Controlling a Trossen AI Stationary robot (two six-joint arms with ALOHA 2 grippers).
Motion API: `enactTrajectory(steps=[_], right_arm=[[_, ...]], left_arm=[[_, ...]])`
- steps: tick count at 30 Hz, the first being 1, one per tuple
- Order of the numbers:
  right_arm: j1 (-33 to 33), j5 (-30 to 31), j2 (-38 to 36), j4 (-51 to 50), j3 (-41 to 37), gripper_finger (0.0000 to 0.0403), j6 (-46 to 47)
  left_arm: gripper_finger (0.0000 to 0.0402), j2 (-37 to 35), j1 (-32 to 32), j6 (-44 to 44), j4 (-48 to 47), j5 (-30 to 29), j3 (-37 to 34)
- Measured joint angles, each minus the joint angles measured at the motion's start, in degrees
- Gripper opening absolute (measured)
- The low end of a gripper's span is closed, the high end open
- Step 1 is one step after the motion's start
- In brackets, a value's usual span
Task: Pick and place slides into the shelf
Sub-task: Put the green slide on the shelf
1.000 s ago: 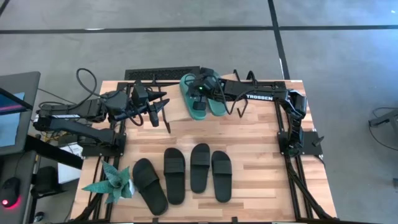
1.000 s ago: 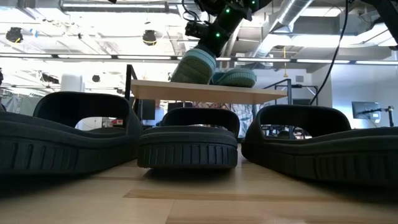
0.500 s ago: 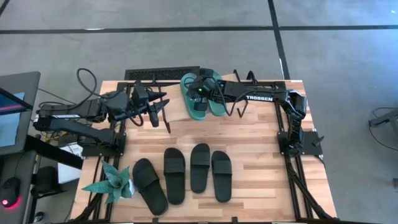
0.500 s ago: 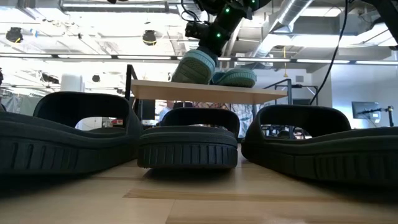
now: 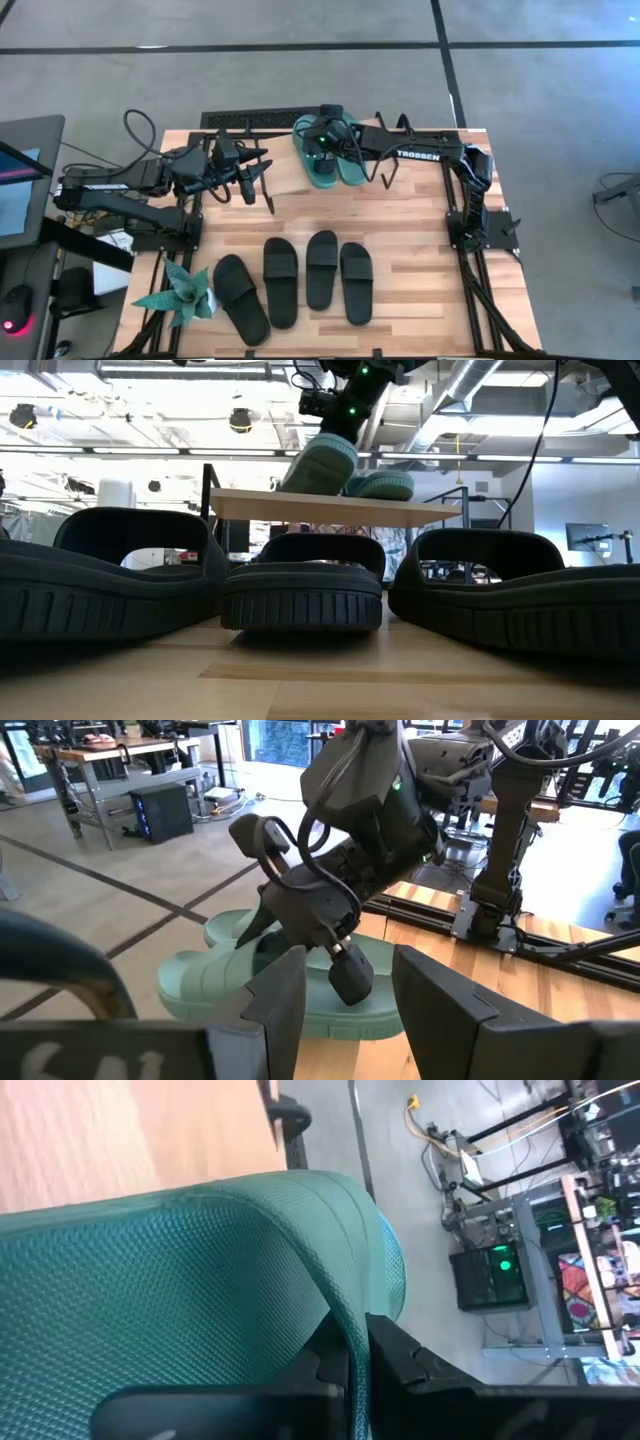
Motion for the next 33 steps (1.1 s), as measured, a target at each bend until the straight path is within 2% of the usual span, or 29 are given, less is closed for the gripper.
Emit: enactTrajectory(steps=[9, 18, 29, 33], right_arm=[[0.1, -3.0, 0.0, -1.1, -0.1, 0.0004, 0.2], [-0.4, -4.3, 0.0, -1.2, -0.1, 0.0033, 1.0], [-1.3, -6.3, 0.0, -2.3, -0.1, 0.0029, 4.7], [-1.3, -8.7, 0.0, -2.7, -0.1, 0.0035, 5.1]], left_arm=[[0.0139, 0.0, 0.0, 0.0, 0.0, 0.0, 0.0], [0.0139, 0.0, 0.0, 0.0, 0.0, 0.0, 0.0], [0.0139, 0.0, 0.0, 0.0, 0.0, 0.0, 0.0], [0.0139, 0.0, 0.0, 0.0, 0.1, 0.0, 0.0]])
